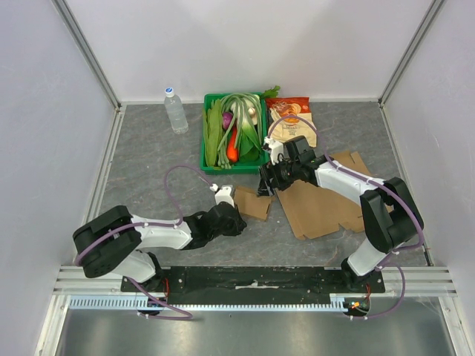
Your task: Fold the paper box
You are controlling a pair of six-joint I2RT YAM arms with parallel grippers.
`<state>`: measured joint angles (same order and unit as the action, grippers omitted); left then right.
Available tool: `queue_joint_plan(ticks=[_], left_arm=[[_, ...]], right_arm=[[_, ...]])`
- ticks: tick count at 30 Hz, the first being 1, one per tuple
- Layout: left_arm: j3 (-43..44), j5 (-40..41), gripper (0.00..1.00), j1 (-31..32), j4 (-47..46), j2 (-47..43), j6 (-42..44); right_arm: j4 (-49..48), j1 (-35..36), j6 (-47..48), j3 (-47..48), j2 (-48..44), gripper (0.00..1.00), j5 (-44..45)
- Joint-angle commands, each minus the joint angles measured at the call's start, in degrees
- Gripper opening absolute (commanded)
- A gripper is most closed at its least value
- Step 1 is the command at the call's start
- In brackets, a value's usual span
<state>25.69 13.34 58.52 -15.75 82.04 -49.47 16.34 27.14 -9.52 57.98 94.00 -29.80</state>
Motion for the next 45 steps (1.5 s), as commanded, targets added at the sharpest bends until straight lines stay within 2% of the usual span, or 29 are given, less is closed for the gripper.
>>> queue_joint_plan(ticks=[1,3,7,11,14,16,18,22,28,35,45], left_arm=[[-0.82,2.03,0.20,0.01,0.45,-1.00,-1.68],[-0.64,2.21,0.20,0.01,0.45,-1.18,-0.98],[-1.95,1.16,0.22,1.32,-0.86,-4.16,1.04],[-2.06,-0.95,0.39,1.42,-4.55,-11.62,3.15],[2.51,-0.16,0.47,0.98,-3.24,-10.60,5.52],[5.58,-1.12,0.45,-1.03,-2.10,-8.14,5.79],[6.38,-1.83,0.38,-2.18,-3.22,-4.89,5.88],[6.30,-3.06,0.33,-3.85,-5.77,-1.63,7.20],[5.42,-3.06,0.29,-5.00,-9.21,2.42,8.52],[3.66,-2.18,0.28,-5.08,-10.27,4.71,6.32],[-1.96,-2.27,0.26,-4.91,-10.53,0.67,3.24]], right_arm=[[-2.80,-0.15,1.96,0.12,-0.75,0.85,-11.46],[-2.72,0.37,2.40,-0.06,-0.39,0.86,-12.04],[-2.71,-0.76,1.18,-0.14,-1.26,0.86,-5.71],[-2.63,-2.61,0.11,0.64,-1.62,0.85,-3.52],[-2.19,-2.61,-0.23,1.78,-0.57,0.85,-3.86],[-2.19,-2.61,-0.32,2.14,0.22,0.85,-4.47],[-2.28,-2.70,-0.24,2.58,0.66,0.88,-5.17],[-2.10,-3.32,-0.15,2.93,1.02,0.98,-5.62],[-2.10,-3.76,0.03,3.02,1.45,0.98,-5.53],[-2.27,-3.93,0.90,3.20,3.03,0.97,-6.32],[-2.80,-4.11,2.75,4.51,8.30,0.98,-9.92]])
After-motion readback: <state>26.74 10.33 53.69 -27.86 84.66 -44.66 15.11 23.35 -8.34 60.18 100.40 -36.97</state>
